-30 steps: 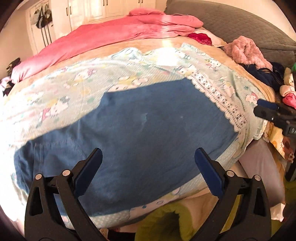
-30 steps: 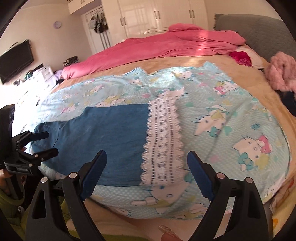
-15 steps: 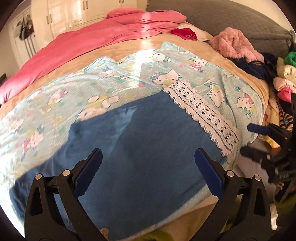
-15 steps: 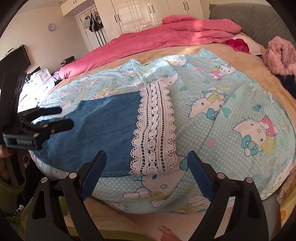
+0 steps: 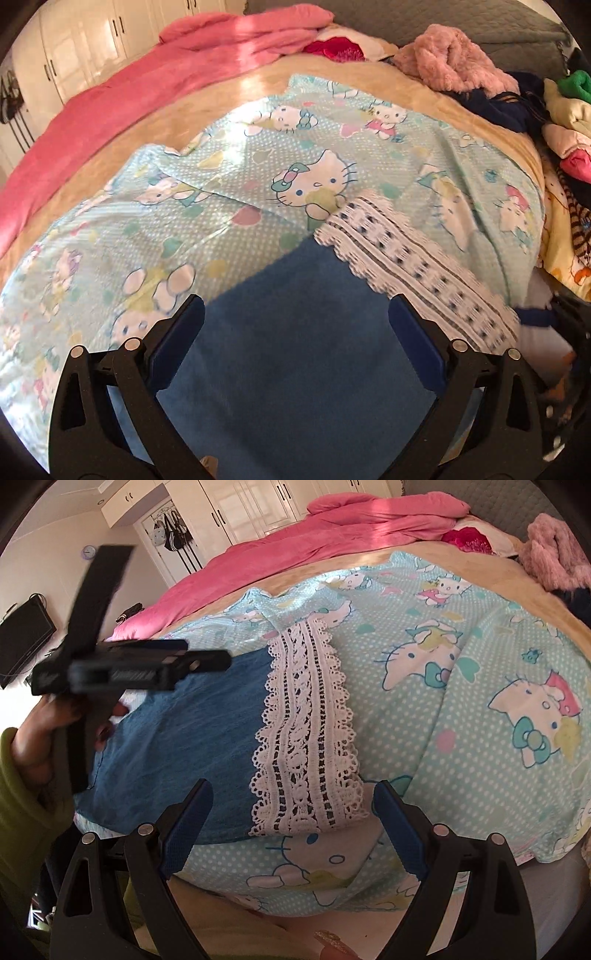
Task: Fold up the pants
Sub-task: 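Grasp the pants leg with the white lace strip using the left gripper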
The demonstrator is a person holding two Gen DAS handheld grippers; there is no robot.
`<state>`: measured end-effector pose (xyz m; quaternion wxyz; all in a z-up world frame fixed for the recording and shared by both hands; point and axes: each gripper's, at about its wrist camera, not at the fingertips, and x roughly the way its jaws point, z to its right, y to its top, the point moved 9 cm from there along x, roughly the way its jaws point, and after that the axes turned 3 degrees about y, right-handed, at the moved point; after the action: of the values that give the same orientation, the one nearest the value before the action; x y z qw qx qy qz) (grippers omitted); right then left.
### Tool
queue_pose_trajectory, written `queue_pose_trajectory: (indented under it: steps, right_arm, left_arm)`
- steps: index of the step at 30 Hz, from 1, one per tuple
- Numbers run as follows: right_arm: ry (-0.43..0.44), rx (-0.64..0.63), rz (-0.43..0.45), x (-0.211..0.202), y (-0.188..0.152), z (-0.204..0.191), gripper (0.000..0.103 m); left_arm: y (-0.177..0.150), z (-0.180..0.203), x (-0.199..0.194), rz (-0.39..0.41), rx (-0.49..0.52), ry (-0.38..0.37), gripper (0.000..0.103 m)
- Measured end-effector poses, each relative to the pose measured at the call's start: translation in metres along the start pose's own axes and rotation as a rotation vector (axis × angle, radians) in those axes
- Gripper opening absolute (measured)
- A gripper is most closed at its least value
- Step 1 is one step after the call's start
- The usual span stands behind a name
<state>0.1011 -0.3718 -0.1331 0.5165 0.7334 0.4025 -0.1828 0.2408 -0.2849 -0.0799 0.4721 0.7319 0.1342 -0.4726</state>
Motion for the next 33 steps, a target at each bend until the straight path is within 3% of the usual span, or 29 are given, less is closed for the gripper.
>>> queue_pose_trajectory:
  steps: [5, 8, 10, 14, 20, 21, 22, 25, 29, 33]
  right_arm:
    - [0.001, 0.026, -0.007, 0.009, -0.002, 0.004, 0.088]
    - [0.010, 0.056, 0.010, 0.009, 0.001, 0.007, 0.087]
    - [0.013, 0.043, 0.016, 0.009, 0.004, 0.003, 0.066]
    - [0.019, 0.032, 0.018, 0.011, 0.009, 0.000, 0.057]
    - [0.022, 0.034, 0.009, 0.021, 0.010, 0.000, 0.057]
    - [0.019, 0.031, 0.012, 0.021, 0.011, -0.001, 0.051]
    - [0.018, 0.024, 0.011, 0.021, 0.011, -0.002, 0.038]
    - [0.036, 0.017, 0.005, 0.018, 0.015, -0.005, 0.027]
    - [0.050, -0.020, 0.015, 0.013, 0.021, -0.020, 0.024]
    - [0.077, -0.101, 0.032, 0.005, 0.031, -0.051, 0.024]
  left_arm:
    - [0.013, -0.008, 0.031, -0.031, -0.013, -0.019, 0.093]
    - [0.016, -0.007, 0.047, -0.050, -0.071, -0.104, 0.093]
    - [0.017, -0.003, 0.056, -0.062, -0.073, -0.135, 0.091]
    - [0.013, 0.009, 0.065, -0.075, -0.046, -0.153, 0.068]
    - [0.011, 0.020, 0.063, -0.072, -0.078, -0.216, 0.035]
    - [0.011, 0.023, 0.062, -0.076, -0.072, -0.216, 0.028]
    - [0.011, 0.026, 0.062, -0.081, -0.062, -0.210, 0.026]
    - [0.014, 0.028, 0.060, -0.088, -0.058, -0.196, 0.016]
    - [0.013, 0.019, 0.049, -0.044, -0.112, -0.231, 0.008]
    - [0.017, 0.001, 0.024, 0.024, -0.172, -0.286, 0.006]
